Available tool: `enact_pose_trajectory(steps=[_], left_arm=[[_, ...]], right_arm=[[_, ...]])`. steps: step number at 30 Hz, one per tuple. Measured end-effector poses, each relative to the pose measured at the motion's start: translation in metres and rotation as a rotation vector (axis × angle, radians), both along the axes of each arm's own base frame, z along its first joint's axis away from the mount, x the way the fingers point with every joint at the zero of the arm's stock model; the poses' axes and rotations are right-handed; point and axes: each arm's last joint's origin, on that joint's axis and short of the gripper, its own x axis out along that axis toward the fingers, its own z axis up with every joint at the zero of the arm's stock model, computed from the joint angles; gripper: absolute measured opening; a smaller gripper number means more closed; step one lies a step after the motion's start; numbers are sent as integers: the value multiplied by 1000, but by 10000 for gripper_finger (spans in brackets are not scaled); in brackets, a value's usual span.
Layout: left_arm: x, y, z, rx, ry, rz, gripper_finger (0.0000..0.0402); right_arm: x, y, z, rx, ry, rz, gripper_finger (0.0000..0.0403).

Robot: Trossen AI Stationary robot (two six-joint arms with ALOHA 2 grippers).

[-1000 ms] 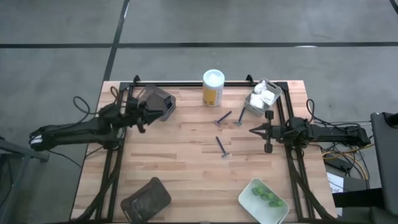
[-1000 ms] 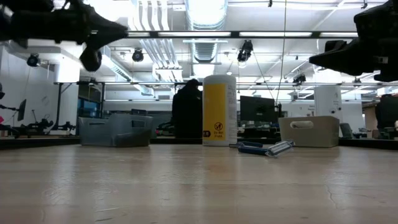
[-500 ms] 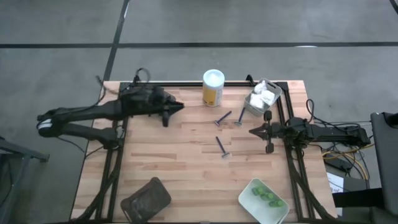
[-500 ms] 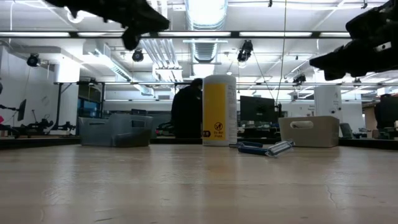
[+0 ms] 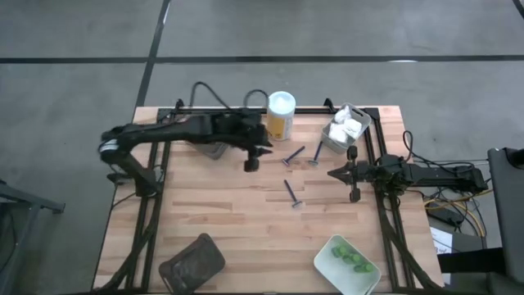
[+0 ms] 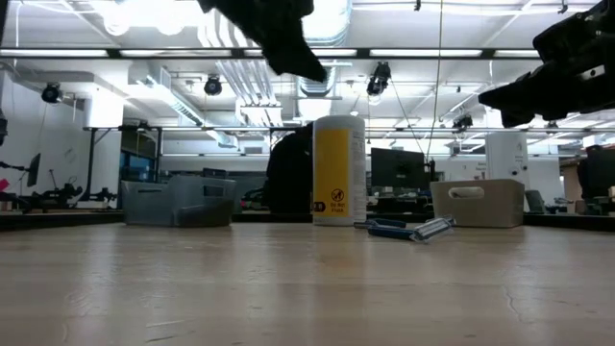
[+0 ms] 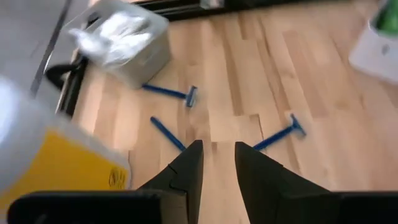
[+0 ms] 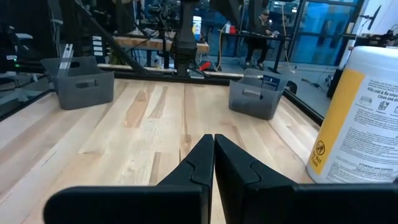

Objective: Pick & Place Travel size toiletries
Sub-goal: Put the blue razor into the bottom black bin

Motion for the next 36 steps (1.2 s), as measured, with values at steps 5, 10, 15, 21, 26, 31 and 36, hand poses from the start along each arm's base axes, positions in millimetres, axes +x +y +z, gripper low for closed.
enact_pose_trajectory(steps=[5,10,15,21,26,31,36], left_arm=[[34,-8,-13,140,68,-157,99],[61,-16,-39,253,130,-293,104],[77,-27,-68,306,193,-382,113],[94,-39,-97,363,213,-470,117],[100,-45,-116,305,251,-448,117],[103,-47,-129,309,276,-469,117],[109,-46,-149,326,296,-495,117]], right_arm=[[0,0,0,2,3,0,8],[0,0,0,0,3,0,8],[0,0,0,1,3,0,8],[0,0,0,2,4,-1,8],[0,0,-1,1,6,0,8],[0,0,-1,1,8,-1,8],[0,0,-1,2,9,0,8]])
